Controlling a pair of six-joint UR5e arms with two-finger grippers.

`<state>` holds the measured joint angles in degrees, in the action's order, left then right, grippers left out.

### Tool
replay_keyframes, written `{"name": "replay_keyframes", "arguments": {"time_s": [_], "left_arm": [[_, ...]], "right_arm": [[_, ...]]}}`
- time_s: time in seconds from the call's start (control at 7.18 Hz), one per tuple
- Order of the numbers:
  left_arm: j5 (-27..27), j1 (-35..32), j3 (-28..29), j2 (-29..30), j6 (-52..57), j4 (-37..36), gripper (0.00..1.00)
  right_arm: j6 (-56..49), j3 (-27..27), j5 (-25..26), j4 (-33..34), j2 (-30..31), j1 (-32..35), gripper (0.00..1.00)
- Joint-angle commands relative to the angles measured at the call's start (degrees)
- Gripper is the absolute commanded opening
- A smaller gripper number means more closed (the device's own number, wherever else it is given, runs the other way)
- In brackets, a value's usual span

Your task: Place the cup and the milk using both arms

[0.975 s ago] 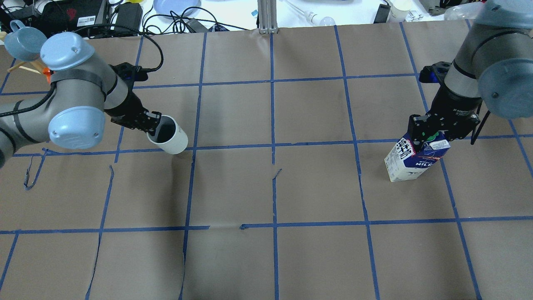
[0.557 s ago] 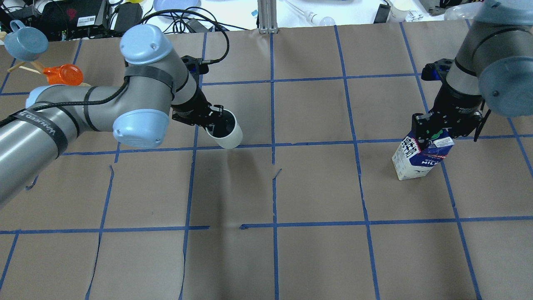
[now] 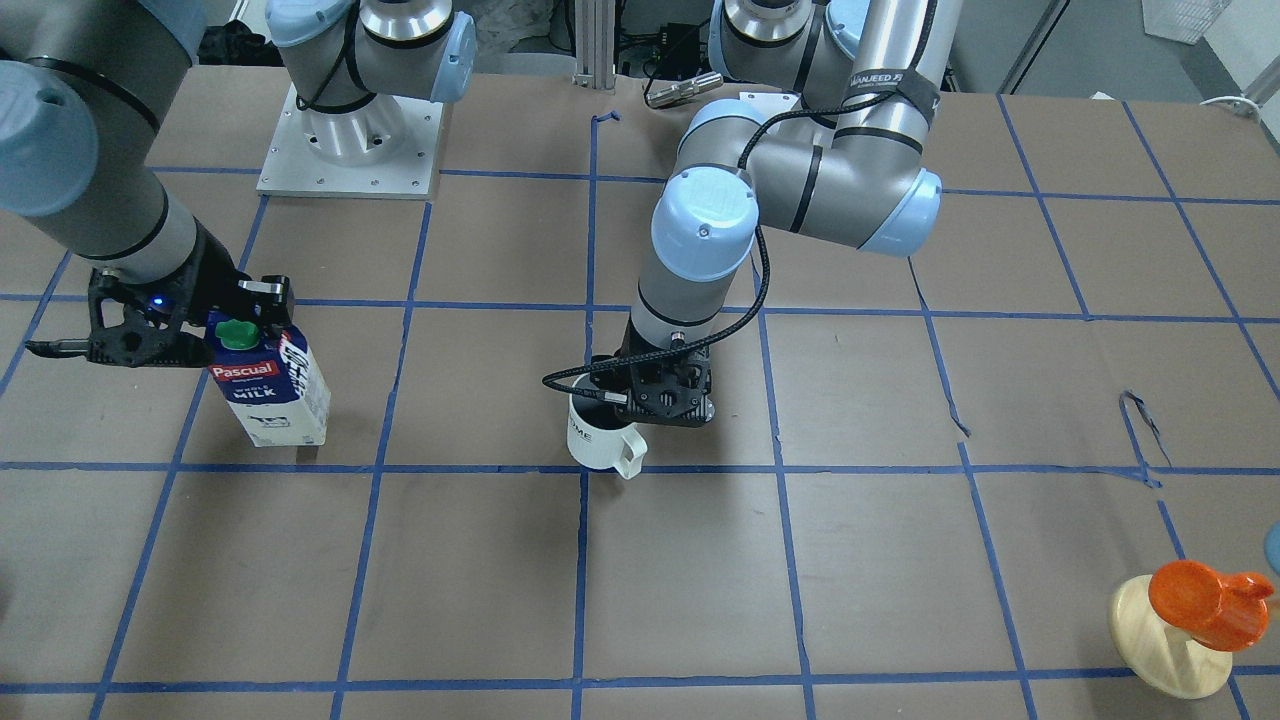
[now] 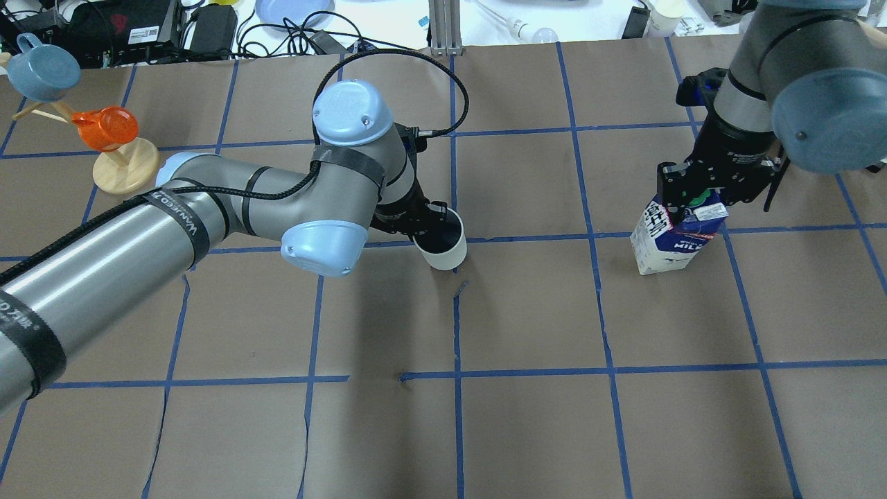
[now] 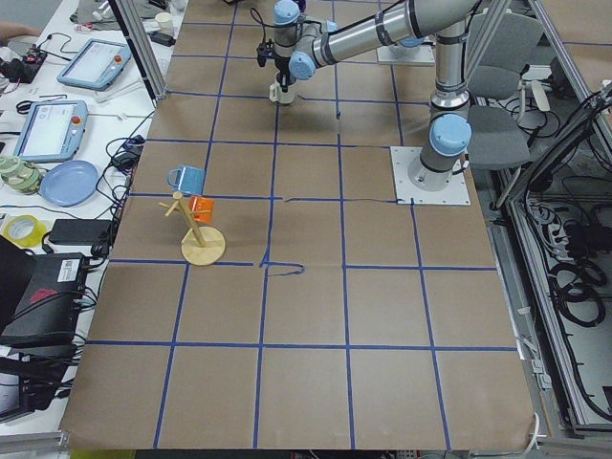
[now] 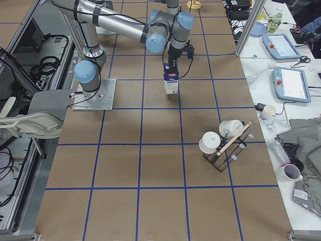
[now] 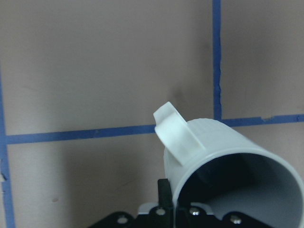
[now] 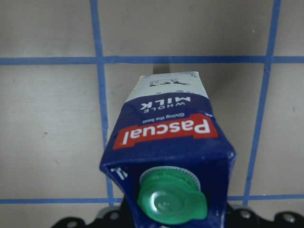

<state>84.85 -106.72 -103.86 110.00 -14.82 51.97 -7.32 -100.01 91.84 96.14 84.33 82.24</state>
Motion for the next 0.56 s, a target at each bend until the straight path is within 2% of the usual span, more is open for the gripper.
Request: {"name": "replay_keyframes", "arguments": {"time_s": [0.0,0.14,0.28,0.42], "left_arm": [[0.4,-0.59,0.15,2.14,-0.82,-1.43,0.0],[0.75,-0.5,0.84,2.5,-0.47,-1.52,0.37],[1.01,-0.16,1.55,1.98,-0.73,-1.52,0.99],[1.37,0.89,2.86,0.58,-0.38,-0.65,1.0]], "right_arm": [[8.69,0.86,-2.44,0.36,-0.83,6.5,0.53],[12.82,1.04,-4.54,0.8,-1.01,9.14,0.53],[17.04,2.35,-5.08,0.81,-2.14,12.12,0.53],[20.47,4.45,-5.09,0.89,-3.89,15.63,0.53]]}}
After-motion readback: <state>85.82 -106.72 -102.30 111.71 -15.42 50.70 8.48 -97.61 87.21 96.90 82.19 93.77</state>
